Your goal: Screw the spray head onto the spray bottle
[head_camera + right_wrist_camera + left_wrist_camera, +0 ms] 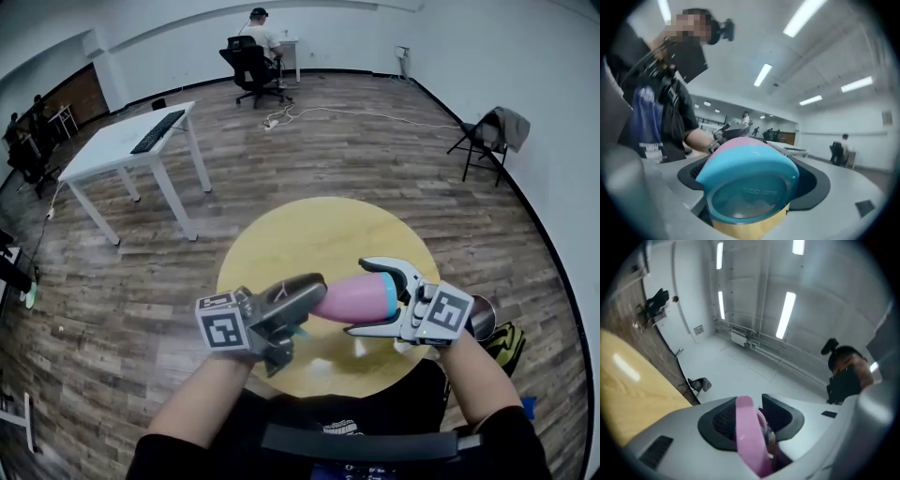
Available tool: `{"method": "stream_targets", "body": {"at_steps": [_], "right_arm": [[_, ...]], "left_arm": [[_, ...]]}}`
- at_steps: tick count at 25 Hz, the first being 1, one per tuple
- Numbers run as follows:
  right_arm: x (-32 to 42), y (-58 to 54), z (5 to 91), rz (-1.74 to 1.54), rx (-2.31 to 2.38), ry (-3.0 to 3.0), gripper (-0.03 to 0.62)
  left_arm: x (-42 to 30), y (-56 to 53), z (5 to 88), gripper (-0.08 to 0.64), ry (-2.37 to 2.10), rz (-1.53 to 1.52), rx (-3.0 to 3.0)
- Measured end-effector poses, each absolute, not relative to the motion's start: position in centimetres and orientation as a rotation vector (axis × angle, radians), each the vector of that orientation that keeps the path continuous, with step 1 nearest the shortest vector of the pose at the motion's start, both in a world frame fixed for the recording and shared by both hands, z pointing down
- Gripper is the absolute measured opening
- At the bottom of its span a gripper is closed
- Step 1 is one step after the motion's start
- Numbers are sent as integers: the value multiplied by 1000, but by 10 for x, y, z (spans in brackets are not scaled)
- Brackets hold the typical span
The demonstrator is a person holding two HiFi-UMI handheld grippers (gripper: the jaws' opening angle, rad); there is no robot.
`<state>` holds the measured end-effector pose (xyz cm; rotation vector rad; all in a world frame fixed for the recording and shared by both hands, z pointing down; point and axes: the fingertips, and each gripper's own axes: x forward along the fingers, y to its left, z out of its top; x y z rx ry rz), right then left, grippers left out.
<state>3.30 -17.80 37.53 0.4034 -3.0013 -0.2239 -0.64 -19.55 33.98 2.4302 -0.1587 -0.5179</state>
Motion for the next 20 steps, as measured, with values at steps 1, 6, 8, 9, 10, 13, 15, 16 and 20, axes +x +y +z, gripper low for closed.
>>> {"method": "stream_targets", "body": {"at_steps": [1,6,8,9,10,13,15,16,20], "right_arm": [[34,-181,380,22,350,-3055,485],[30,-187,399,895,28,-3030,486],[26,-182,404,1007,-32,-2979,486],[24,-179,406,1027,-52,-2963,486],[23,-174,407,1041,-74,-2952,486],[26,-164,407,1080,-148,-2939,486],[25,-163,409,1112,-164,-2935,488],[24,-166,409,1141,-157,-2935,488],[29,-186,377,996,14,-3145,490]], "left_arm": [[-3,-189,338,190,-192,-455,2549],[12,-169,339,190,-253,-123,3001],[11,-161,339,190,-226,-118,3099],[11,-155,338,190,-211,-126,3154],[11,-148,338,190,-196,-126,3215],[17,-129,336,190,-154,-95,3385],[17,-126,338,190,-141,-79,3389],[15,-130,338,190,-143,-87,3348],[-4,-163,336,190,-169,-277,2998]]}}
